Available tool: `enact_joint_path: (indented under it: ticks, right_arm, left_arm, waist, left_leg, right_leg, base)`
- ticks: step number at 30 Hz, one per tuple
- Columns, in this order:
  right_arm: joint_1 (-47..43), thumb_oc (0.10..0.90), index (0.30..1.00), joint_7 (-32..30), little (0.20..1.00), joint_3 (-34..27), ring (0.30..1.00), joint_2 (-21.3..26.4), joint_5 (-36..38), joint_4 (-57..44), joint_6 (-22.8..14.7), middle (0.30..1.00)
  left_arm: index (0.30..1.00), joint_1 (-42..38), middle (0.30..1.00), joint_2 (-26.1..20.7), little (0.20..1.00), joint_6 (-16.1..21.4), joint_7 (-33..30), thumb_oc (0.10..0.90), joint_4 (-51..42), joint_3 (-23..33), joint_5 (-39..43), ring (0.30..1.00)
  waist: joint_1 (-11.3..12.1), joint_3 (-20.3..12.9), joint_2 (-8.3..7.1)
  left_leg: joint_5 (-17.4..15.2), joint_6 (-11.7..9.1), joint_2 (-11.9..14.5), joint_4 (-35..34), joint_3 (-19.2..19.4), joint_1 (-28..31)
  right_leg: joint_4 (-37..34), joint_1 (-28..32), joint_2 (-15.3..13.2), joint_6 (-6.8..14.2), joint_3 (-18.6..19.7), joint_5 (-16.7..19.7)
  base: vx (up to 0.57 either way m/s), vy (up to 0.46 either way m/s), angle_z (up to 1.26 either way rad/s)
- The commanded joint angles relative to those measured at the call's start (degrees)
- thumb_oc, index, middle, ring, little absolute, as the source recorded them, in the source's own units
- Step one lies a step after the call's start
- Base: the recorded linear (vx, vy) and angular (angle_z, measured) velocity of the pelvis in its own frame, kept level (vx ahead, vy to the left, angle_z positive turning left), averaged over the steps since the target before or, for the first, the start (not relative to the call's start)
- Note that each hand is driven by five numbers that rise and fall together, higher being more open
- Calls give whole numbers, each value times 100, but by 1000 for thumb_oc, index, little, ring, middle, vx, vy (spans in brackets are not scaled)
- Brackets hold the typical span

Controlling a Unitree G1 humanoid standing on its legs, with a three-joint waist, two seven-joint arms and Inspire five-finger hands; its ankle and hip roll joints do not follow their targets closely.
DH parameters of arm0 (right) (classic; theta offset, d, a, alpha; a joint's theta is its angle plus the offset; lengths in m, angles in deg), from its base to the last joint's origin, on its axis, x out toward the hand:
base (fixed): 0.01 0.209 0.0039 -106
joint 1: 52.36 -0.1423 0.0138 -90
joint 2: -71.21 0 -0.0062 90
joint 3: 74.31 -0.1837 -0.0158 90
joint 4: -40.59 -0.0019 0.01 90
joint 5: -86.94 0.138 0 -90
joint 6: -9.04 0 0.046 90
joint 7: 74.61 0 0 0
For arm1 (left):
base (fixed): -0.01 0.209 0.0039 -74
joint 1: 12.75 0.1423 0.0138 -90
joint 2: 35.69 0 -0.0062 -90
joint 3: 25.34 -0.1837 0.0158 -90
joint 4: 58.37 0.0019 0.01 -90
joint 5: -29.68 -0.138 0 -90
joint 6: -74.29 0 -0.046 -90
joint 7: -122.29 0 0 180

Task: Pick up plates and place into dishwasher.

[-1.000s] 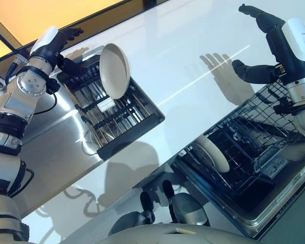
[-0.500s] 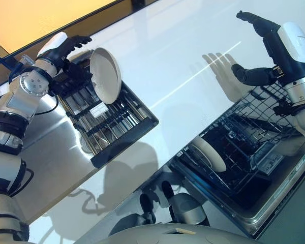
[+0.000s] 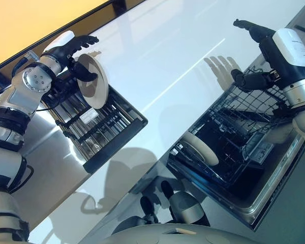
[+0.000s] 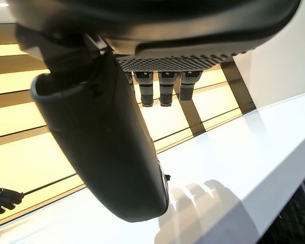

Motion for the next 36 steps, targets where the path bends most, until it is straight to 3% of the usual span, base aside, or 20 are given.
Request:
enact_joint_path:
  ticks: [1, 13, 23, 36]
  right_arm:
    - [-108, 800, 900, -193, 900, -564, 900, 405, -33, -455, -188, 900]
    - [-27, 800, 900, 121, 900, -650, 900, 600, -41, -453, -299, 900]
    - [-149, 800, 900, 328, 900, -485, 900, 696, -149, -444, -250, 900]
    - [-221, 800, 900, 468, 900, -341, 900, 841, -308, -349, -319, 900]
  left_arm:
    - [900, -769, 900, -121, 900, 223, -568, 800, 440, 8, 93, 900]
    - [900, -717, 900, -296, 900, 229, -1028, 800, 583, -72, -1086, 900]
    - [900, -748, 900, -401, 900, 539, -1011, 800, 330, -376, -1347, 900]
    - [900, -763, 900, -477, 900, 939, -1062, 800, 415, -794, -2270, 900]
  waist:
    - [215, -916, 280]
    - [140, -743, 269]
    - [186, -655, 310]
    - [128, -552, 355]
  left_leg:
    - [-451, -96, -172, 110, 390, -72]
    - [-539, -75, -183, 331, 458, -153]
    - [-545, -71, -202, 395, 435, -194]
    - [-544, -66, -234, 440, 467, -218]
  right_leg:
    - [611, -406, -40, 860, 56, -307]
    - [756, -511, -131, 883, 43, -344]
    - [762, -497, -168, 881, -6, -359]
    - [770, -529, -205, 899, -3, -343]
  base:
    - [67, 9, -3]
    - [64, 12, -6]
    - [30, 16, 0]
    - [2, 3, 0]
